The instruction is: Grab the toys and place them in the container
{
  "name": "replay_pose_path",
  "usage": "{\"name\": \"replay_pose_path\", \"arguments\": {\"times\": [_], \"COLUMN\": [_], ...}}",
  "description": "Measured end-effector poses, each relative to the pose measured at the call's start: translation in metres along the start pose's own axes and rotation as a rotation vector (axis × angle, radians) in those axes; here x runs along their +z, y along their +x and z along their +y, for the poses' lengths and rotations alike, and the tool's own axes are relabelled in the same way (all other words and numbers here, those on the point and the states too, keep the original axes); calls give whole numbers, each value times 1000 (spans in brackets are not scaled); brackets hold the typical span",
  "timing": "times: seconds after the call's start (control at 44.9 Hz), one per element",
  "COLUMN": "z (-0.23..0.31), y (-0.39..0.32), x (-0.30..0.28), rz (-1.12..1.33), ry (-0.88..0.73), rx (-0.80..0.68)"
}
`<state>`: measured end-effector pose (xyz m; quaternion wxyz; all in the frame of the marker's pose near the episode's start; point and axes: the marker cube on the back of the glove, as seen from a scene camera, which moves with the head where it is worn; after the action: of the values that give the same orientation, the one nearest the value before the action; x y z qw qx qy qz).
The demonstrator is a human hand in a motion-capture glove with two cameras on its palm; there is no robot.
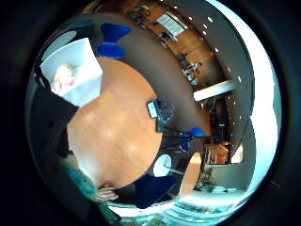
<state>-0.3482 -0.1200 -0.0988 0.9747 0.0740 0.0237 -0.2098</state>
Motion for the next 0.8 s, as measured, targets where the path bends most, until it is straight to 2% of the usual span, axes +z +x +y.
{"name": "replay_pose_path", "arguments": {"times": [0.156, 0.267, 0.379, 0.468, 0.535, 0.713, 0.757, 0.802], "z": [-64, -107, -122, -130, -132, -132, -131, -130], "y": [-50, -93, -121, -126, -133, -144, -147, -158], "x": [-3, 2, 19, 31, 41, 77, 79, 71], "rz": [-12, -93, -92, -176, -195, -76, -120, -284], "ry": [16, 12, 7, 19, 7, -258, -295, -285], "rx": [-47, 111, -94, -109, -184, -180, -226, -318]}}
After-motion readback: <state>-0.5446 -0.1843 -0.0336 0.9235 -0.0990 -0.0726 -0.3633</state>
